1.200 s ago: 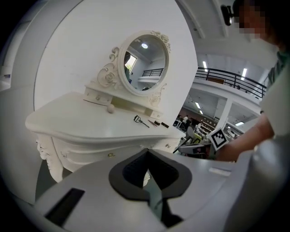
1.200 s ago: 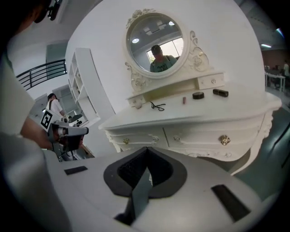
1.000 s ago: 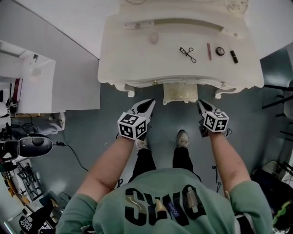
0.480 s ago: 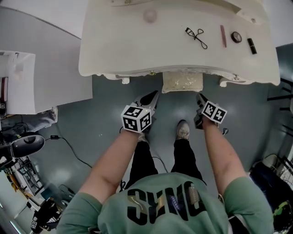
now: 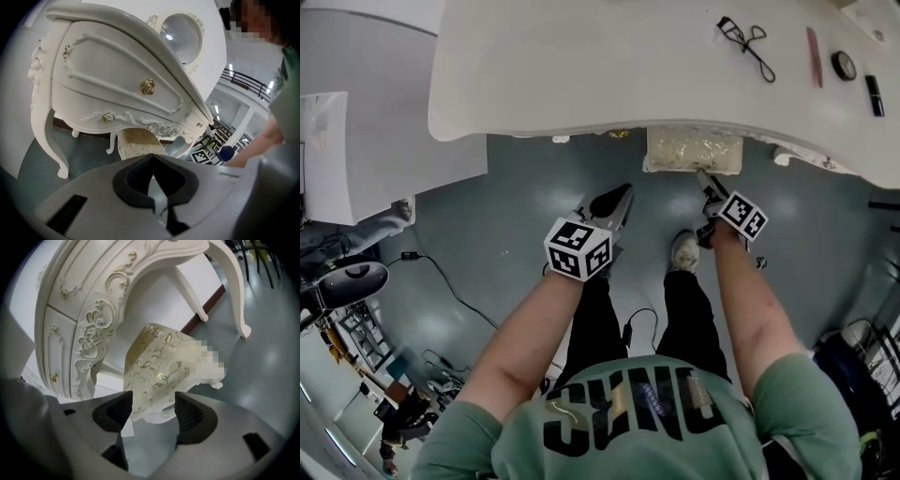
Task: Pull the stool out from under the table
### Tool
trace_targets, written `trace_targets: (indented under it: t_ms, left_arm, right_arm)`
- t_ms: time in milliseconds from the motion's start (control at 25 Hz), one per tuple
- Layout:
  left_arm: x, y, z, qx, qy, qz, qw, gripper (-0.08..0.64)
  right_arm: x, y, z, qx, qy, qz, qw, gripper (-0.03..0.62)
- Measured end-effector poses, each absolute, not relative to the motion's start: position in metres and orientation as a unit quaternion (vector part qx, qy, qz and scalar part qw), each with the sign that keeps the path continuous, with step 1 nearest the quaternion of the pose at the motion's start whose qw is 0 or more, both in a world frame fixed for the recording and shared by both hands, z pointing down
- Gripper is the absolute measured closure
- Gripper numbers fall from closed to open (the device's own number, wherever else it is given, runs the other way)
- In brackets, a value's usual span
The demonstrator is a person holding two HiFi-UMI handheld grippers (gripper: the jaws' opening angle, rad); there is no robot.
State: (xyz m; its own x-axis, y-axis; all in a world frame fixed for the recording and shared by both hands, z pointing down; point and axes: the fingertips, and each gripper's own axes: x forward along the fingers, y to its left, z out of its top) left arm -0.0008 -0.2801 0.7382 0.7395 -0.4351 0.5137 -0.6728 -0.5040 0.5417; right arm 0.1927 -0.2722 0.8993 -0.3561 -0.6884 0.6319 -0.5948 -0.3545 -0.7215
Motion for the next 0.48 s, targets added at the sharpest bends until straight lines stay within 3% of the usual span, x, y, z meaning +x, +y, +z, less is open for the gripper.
trace_targets:
  t_ms: [200, 480]
  left_arm:
    - [-0.009, -0.276, 0.747, 0.853, -0.325, 0.154, 0.379, 0.560]
    - [-0.019, -0.274, 0.756, 0.851, -0.328, 0.143, 0.385, 0.560]
  right_arm:
    - [0.194, -0.277, 0.925, -0.557, 0.541, -0.621, 0.107, 0.205]
    - [0.190, -0.293, 0.950, -0.542, 0.530, -0.631, 0.165, 0.126]
